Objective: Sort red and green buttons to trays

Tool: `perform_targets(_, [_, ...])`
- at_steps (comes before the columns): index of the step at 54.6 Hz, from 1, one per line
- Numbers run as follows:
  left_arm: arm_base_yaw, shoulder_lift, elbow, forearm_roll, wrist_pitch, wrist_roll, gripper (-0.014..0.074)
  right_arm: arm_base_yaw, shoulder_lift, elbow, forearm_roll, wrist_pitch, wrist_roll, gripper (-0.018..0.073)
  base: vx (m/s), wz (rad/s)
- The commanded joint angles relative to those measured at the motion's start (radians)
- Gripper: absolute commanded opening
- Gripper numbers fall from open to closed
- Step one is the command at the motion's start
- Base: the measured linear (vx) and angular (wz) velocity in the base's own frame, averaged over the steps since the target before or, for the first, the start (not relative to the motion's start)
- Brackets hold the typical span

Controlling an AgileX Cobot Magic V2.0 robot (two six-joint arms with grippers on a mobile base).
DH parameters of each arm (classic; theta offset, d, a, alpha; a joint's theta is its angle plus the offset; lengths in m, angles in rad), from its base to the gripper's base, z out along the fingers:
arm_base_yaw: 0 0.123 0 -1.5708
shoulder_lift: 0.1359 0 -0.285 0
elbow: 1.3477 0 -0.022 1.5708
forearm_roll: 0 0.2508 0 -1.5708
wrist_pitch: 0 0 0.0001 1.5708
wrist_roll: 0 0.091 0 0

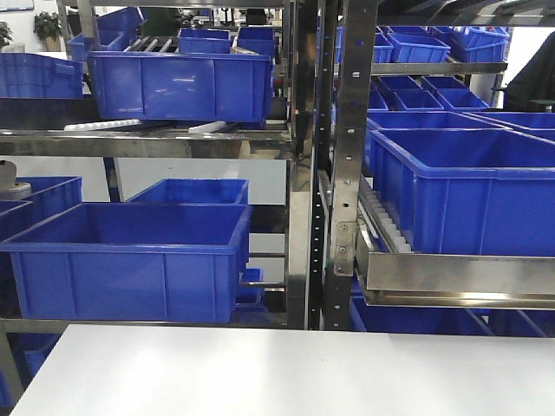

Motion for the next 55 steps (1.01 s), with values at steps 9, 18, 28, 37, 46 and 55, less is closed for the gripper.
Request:
perform_targets(9, [0.0, -0.005, -0.02, 0.005, -0.092, 0.002, -0.0006, -0.005, -0.012, 0.013, -0.033, -0.088, -0.002, -0.0009, 0.0, 0.0])
perform_targets(18, [0.0, -0.005, -0.021, 0.004, -0.183, 0.002, -0.0006, -0.005, -0.012, 0.013, -0.032, -0.161, -0.002, -0.0009, 0.0, 0.0])
perform_targets(28, [0.0, -0.005, -0.021, 0.002, -0.194, 0.0, -0.0006, -0.005, -0.012, 0.013, -0.026, -0.335, -0.002, -0.0009, 0.0, 0.0])
perform_targets(37, [0.0, -0.005, -0.058, -0.029, -0.288, -0.008, -0.0005, -0.005, -0.011, -0.033, 0.008, -0.459, 0.01, -0.0009, 0.0, 0.0])
perform_targets(46, [0.0, 0.027, -0.217, -0.028, -0.224, 0.046, -0.0003, -0.005, 0.062, -0.27, 0.076, -0.09, 0.008, -0.0009, 0.0, 0.0])
perform_targets(55, [0.0, 0.19, -0.406, -0.028, 0.041, 0.059, -0.0001, -0.005, 0.231, -0.443, 0.023, 0.129, 0.004, -0.0004, 0.0, 0.0])
